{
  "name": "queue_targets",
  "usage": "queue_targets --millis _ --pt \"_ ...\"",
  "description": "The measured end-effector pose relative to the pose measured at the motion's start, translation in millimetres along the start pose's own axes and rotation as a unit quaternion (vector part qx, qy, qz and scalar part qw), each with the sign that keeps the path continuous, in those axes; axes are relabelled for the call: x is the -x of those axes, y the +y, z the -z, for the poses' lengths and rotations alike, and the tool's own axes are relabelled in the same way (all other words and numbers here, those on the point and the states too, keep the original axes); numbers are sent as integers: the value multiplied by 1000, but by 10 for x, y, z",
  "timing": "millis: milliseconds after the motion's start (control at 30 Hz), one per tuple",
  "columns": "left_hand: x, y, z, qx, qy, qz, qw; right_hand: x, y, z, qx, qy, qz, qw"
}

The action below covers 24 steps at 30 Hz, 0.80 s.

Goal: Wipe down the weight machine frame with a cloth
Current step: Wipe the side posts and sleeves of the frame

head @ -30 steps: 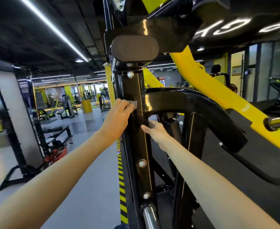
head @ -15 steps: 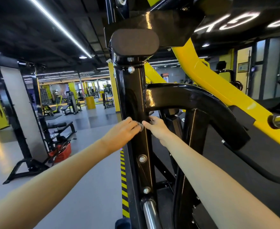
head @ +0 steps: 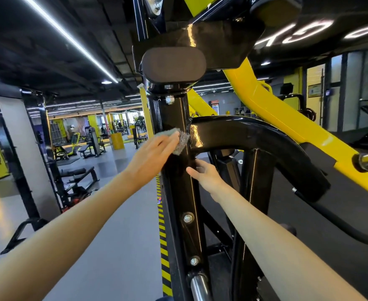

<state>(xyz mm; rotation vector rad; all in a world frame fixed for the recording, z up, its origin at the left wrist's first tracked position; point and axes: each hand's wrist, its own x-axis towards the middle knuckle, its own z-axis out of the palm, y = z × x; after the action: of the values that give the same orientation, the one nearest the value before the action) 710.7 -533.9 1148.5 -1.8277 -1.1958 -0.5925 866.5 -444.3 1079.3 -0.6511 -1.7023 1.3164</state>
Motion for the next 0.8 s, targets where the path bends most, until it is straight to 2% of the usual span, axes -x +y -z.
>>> queue_targets --millis 33,100,167,200,267,300,333,467,667,800 --pt "-167 -57 56 16 22 52 998 -6 2 6 0 -1 -3 1000" --pt "-427 -118 93 -29 57 75 995 -11 15 7 7 -1 -4 1000" --pt "-453 -99 9 -30 28 72 997 -16 29 -12 8 1 -2 1000" --pt "-370 -80 -60 -32 -6 36 999 -20 34 -22 6 3 0 1000" --pt "-138 -5 -136 -55 -93 -103 989 -12 26 -31 9 11 8 1000" --pt "-80 -47 -148 -78 -117 -160 977 0 13 -28 12 11 10 1000" --pt "-102 -110 -126 -96 -111 -177 973 3 7 -24 12 7 9 1000" --pt "-451 -268 -13 -150 -19 -13 988 21 3 -10 4 -4 2 1000" --pt "-577 -158 45 -137 -66 20 988 43 -10 -23 -8 8 7 1000" --pt "-400 -152 9 -118 -85 -22 989 35 -70 46 15 -11 -36 999"
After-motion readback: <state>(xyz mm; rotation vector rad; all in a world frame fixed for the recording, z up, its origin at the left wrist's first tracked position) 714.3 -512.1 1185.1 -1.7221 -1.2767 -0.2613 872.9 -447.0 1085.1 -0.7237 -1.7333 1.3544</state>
